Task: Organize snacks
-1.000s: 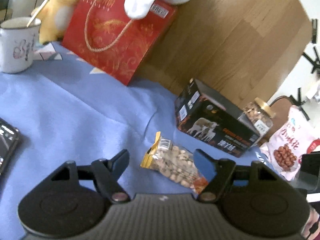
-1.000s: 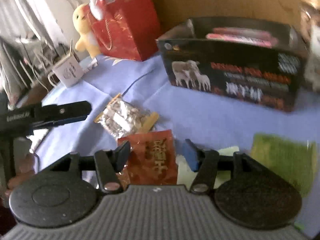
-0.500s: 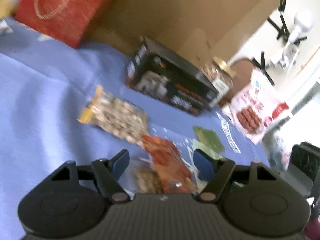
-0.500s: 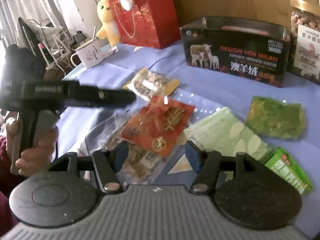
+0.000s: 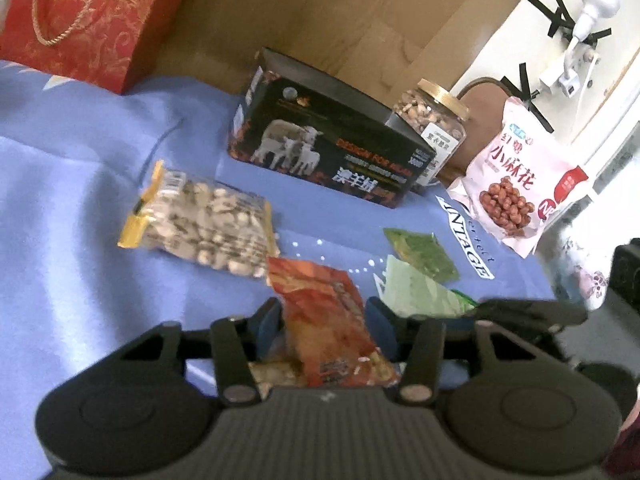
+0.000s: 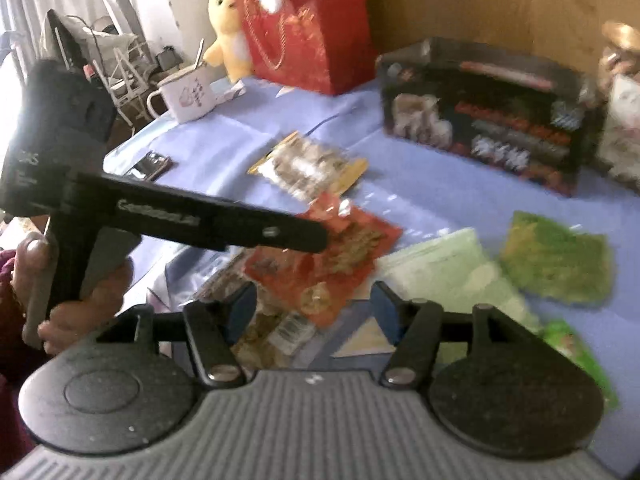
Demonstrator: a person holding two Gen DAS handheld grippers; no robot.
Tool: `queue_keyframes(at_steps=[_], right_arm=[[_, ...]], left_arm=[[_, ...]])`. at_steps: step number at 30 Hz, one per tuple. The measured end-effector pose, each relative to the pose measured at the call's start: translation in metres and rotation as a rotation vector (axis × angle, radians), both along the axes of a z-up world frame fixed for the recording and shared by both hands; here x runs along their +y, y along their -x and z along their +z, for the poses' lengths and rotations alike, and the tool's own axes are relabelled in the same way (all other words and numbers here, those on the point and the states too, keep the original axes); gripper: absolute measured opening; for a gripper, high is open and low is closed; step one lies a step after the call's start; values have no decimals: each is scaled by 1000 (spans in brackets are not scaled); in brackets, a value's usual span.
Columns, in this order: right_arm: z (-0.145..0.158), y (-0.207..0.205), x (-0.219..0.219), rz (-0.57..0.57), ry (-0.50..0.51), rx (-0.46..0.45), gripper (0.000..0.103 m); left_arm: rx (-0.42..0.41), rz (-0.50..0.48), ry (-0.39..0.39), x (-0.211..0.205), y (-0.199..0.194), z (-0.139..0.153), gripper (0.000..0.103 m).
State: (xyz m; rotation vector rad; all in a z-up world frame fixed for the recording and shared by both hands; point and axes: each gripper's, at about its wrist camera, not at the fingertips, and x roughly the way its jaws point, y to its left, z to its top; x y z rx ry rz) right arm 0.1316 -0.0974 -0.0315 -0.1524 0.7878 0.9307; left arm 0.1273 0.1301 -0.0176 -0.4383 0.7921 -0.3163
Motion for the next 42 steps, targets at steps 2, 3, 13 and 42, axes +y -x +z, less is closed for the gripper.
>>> queue_keyframes(at_steps=[2,3,13,42], right_arm=[[10,1,-15,-19,0,-48,68],[15,1,-23,-39,7,-78,70],[-10,-1,-48,-105,179,-163,85],[46,-62,31,-68,143,-659,55]], left_arm=[[-29,33,-13,10,6,7,58],[-44,51,-12,15,9,12,61],[-55,-105,-12,-30,-32,32,62],[-224,-18,-61,-40,-117,93,43]])
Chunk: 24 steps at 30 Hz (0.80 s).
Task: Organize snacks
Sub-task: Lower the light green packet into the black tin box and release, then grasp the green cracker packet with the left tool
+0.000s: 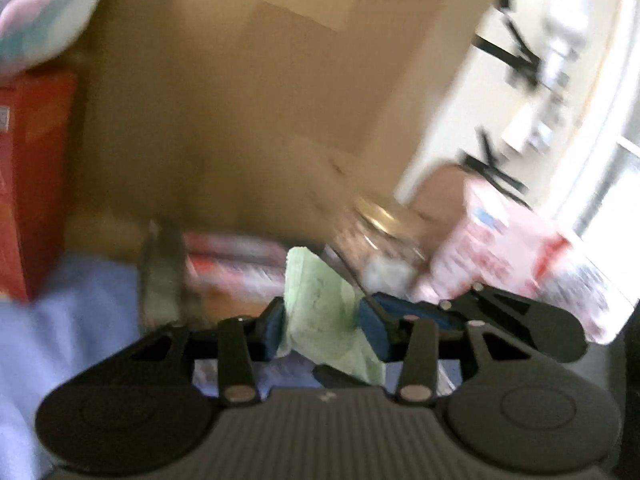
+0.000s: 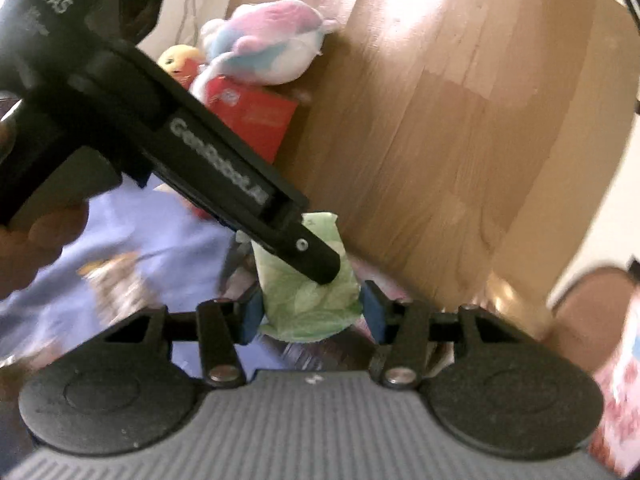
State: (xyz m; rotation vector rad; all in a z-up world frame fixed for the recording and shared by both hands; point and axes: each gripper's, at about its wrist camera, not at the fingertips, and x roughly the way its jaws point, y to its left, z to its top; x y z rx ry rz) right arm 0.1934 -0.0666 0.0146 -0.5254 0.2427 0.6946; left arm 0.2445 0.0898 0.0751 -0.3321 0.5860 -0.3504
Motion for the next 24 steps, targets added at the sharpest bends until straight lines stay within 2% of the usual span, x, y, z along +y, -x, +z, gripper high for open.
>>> queue_keyframes(at_steps=[2,4,5,7,10,14,17,21,23,24], right_arm=[[0,-27,16,-19,23,23,58],[-4,-45,24,-72,36,37,58],[-3,-50,22,-89,31,58,58],[2,-44,3,-97,-48,113,58],[7,-28,-46,-108,-180,262,58],[-10,10,-119,-158,-272,488,61],[-26,42,-162,-211,-317,607,61],[-51,81,-178,-257,-312,675,61],[-63,87,-176,-245,-321,718,61],[-68,90,-172,-241,-314,705,61]], left_arm=[[24,59,-20,6,-23,-6,49],[73,110,-39,11,-37,-15,49],[84,116,-24,15,-36,-18,49],[61,103,20,23,-21,-20,49],[28,88,58,30,9,-20,49],[56,-30,96,19,38,-29,49],[133,-170,126,-11,52,-45,49],[253,-304,152,-54,63,-72,49],[307,-329,149,-67,65,-84,49],[329,-334,143,-73,65,-89,49]])
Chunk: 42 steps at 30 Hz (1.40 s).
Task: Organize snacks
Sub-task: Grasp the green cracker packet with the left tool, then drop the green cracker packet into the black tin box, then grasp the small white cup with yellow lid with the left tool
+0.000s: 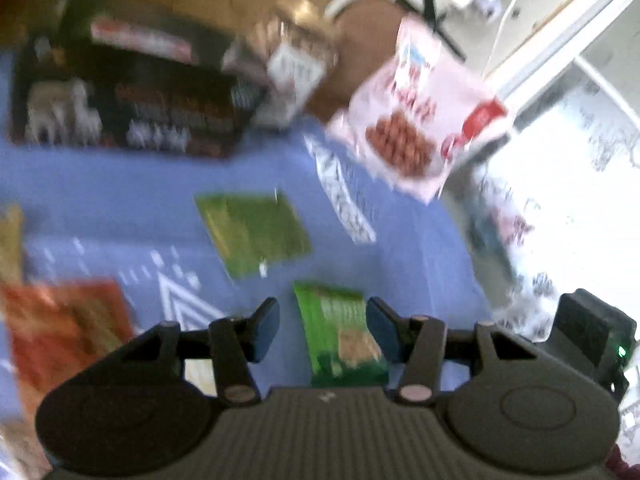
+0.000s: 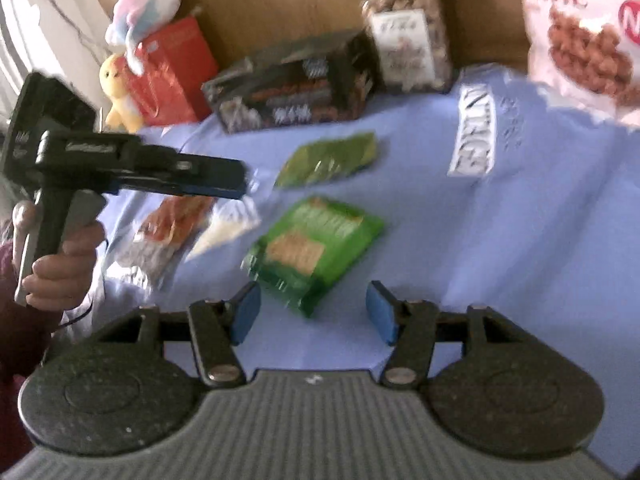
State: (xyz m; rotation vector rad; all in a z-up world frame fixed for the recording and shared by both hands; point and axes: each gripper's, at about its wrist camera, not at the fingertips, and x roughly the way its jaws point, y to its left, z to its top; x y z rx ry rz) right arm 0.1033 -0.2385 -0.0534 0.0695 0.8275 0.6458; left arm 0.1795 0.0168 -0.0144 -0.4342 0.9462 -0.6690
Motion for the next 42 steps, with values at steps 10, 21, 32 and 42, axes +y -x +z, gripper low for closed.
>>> queue_keyframes(at_steps=[10,21,32,42], right_arm=[[-1,-1,83,136,222,-261,33],[58,-47,121,139,140,-503,32],[65,-138,137,-8,187,-487,38],[63,-26,27,9,-24,-328,50]], left_arm=[[-10,116,-68,23,15,-3,40],[-232,255,-48,67,-26,74,40],[-246,362,-157,67,-103,64,48],[-301,236,-64,50,20,41,48]])
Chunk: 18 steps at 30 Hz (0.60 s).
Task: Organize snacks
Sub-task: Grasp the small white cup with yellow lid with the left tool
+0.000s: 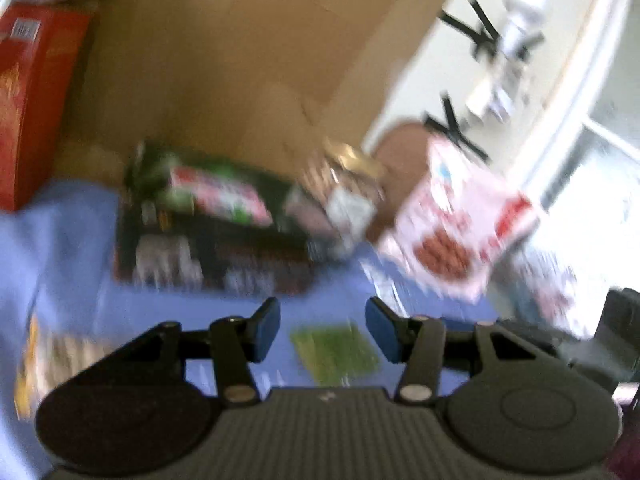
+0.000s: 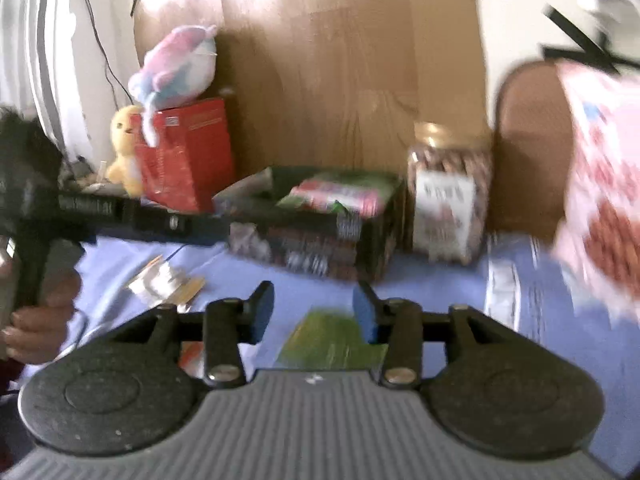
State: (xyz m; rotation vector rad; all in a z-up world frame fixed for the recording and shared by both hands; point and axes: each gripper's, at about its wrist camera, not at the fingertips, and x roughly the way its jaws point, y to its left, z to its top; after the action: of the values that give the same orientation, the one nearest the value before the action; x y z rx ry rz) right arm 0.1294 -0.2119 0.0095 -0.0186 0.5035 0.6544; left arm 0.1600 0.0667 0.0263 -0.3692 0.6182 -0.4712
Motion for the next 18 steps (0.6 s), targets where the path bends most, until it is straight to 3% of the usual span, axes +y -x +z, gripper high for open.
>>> queue_keyframes(at_steps=[5,9,15,18], right_arm=[[-16,53,-28,-10,-104,80,58],[-23,79,-38,-39,-163,99,59],[-25,94,-33,-35,-182,117,61],[-27,102,-27,5,-129,126,61]], left_arm=[[20,-64,-90,-18,33,-27,48],[59,-59,-97,-20,33,-47,48],[68,-62,-63,-10,34,-53,51],[56,-75,-64,-11,36,-53,54]])
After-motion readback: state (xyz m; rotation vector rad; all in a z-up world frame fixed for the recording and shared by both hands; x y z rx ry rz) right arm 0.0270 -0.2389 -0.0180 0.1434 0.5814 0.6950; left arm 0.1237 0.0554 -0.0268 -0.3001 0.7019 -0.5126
